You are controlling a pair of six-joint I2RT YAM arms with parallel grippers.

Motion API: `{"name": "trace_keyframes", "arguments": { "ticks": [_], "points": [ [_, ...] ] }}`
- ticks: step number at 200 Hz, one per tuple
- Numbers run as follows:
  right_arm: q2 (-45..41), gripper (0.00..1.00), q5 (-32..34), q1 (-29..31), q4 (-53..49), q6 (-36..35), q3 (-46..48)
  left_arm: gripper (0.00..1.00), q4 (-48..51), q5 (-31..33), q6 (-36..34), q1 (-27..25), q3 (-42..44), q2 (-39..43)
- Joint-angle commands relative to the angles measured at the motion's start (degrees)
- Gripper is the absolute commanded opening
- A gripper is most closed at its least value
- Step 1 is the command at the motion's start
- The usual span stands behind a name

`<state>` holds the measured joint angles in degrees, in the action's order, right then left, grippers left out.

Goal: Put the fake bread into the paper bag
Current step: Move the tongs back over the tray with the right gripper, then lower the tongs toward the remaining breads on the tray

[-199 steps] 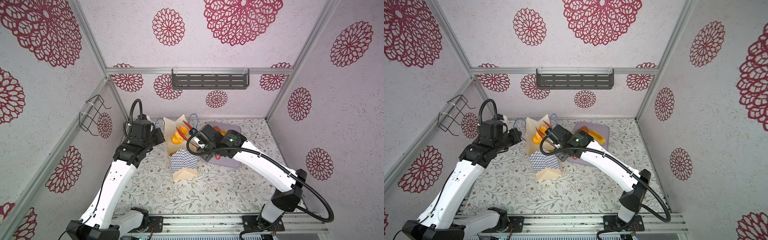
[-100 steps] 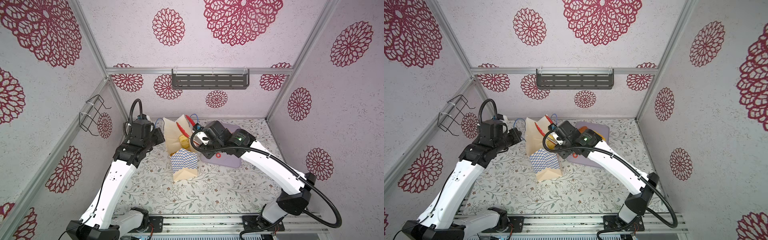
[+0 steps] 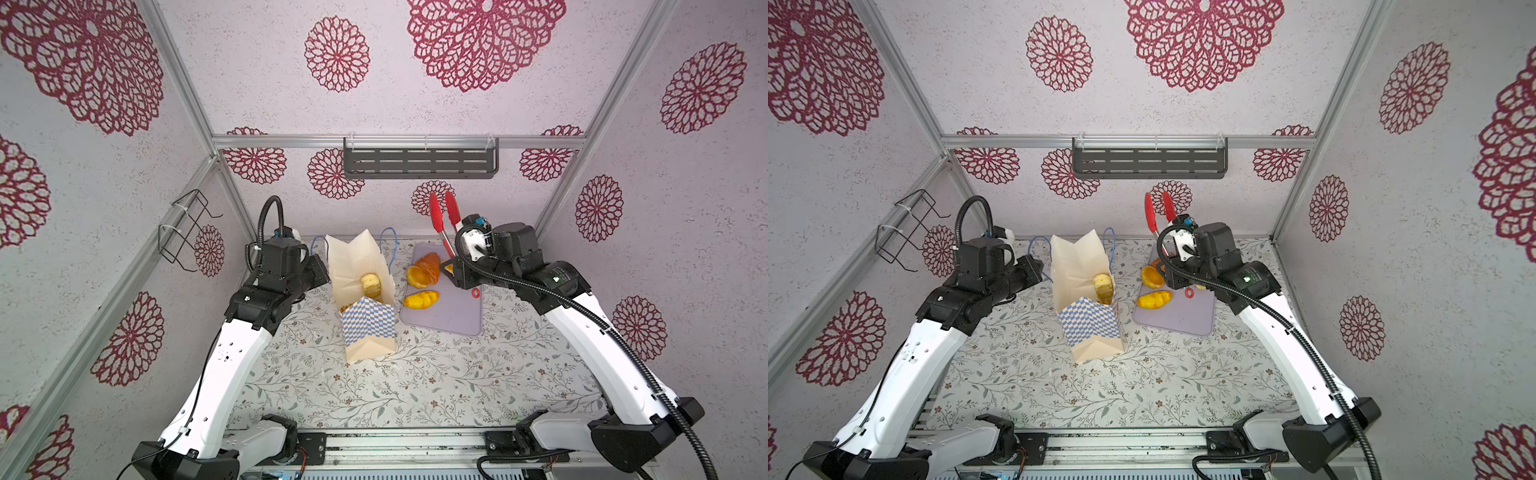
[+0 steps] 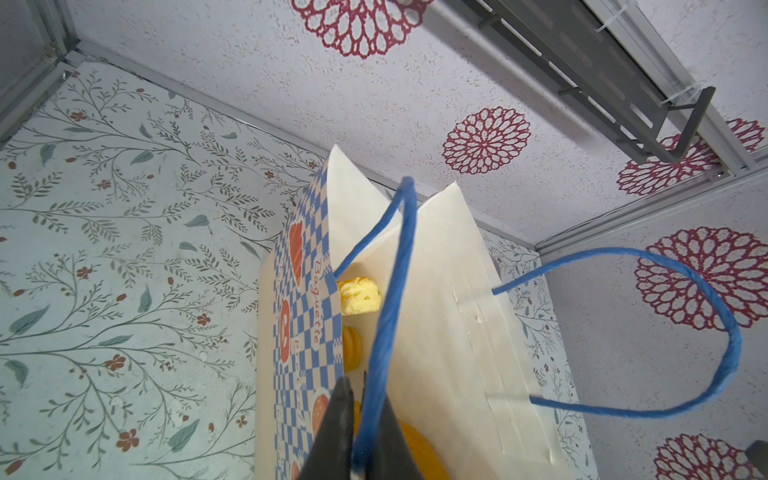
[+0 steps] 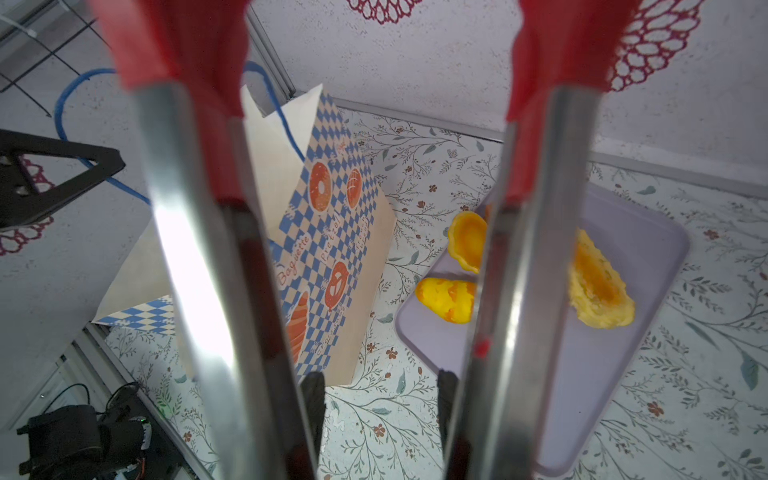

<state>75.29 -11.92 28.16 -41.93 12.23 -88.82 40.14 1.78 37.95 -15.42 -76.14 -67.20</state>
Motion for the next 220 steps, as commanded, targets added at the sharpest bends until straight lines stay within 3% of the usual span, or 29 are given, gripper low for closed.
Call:
{"name": "trace_keyframes", "arguments": {
  "ticks": [1,30,65,112,220],
  "points": [
    [-1.15,0.46,-4.96,-2.68,5.43,3.72,3.61,0.20,-0.60,-0.02,0.00,0.37,-1.64,-0.20],
    [-1.75,0.46,-8.42,-6.56,9.59,6.44,10.19,0.38,0.33,0.48,-0.08,0.39,-1.84,-0.38],
    [0.02,0.45,-11.69,-10.23,12.82,9.14,15.58,0.75,-0.38,1.55,0.08,0.41,-0.53,1.00],
    [1.94,0.44,-13.82,-12.21,16.14,11.73,21.60,1.00,0.32,2.96,-0.72,0.55,-0.15,2.37],
    [6.21,0.43,-14.45,-12.25,18.35,15.28,27.88,0.97,0.03,3.37,-2.06,1.45,1.25,2.95]
  ]
}}
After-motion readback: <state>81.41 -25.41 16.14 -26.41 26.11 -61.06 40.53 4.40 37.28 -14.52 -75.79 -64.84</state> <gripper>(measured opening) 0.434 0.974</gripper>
